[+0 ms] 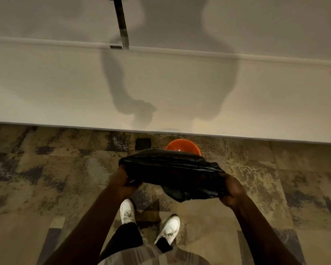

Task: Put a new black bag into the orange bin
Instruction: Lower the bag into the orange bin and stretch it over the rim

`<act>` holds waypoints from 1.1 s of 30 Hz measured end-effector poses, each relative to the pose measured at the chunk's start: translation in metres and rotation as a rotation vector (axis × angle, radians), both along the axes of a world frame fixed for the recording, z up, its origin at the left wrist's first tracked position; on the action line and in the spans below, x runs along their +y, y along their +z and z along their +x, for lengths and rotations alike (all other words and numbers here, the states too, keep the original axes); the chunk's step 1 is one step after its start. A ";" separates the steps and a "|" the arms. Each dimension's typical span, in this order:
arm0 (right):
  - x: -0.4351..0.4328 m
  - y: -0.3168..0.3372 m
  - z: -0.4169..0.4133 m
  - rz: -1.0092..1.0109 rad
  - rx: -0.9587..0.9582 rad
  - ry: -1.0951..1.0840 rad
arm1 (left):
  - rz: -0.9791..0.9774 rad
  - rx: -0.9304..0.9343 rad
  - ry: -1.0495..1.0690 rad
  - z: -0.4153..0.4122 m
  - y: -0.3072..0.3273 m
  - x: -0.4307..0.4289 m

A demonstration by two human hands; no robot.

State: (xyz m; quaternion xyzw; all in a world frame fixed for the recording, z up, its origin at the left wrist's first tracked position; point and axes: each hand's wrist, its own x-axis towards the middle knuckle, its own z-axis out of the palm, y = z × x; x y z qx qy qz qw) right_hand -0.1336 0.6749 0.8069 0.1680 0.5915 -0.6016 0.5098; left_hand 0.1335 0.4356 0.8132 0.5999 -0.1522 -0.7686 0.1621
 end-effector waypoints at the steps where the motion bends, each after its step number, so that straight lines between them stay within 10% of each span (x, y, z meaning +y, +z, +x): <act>1: 0.003 -0.003 -0.002 0.053 0.096 0.048 | 0.006 0.007 0.013 -0.002 0.001 -0.003; 7: 0.023 -0.019 -0.005 0.201 0.403 0.231 | 0.085 0.005 -0.029 -0.016 -0.003 -0.015; 12: 0.034 -0.023 -0.006 0.054 0.237 -0.023 | -0.008 0.092 -0.113 -0.030 0.000 -0.010; 20: 0.030 -0.007 -0.031 -0.043 -0.034 -0.316 | -0.314 -0.411 -0.367 -0.044 -0.013 0.009; 29: 0.021 -0.008 -0.019 0.330 0.827 0.346 | -0.271 -0.413 -0.329 -0.047 -0.024 0.003; 33: 0.020 -0.017 -0.003 0.372 0.931 0.347 | -0.307 -0.485 -0.360 -0.048 -0.027 -0.012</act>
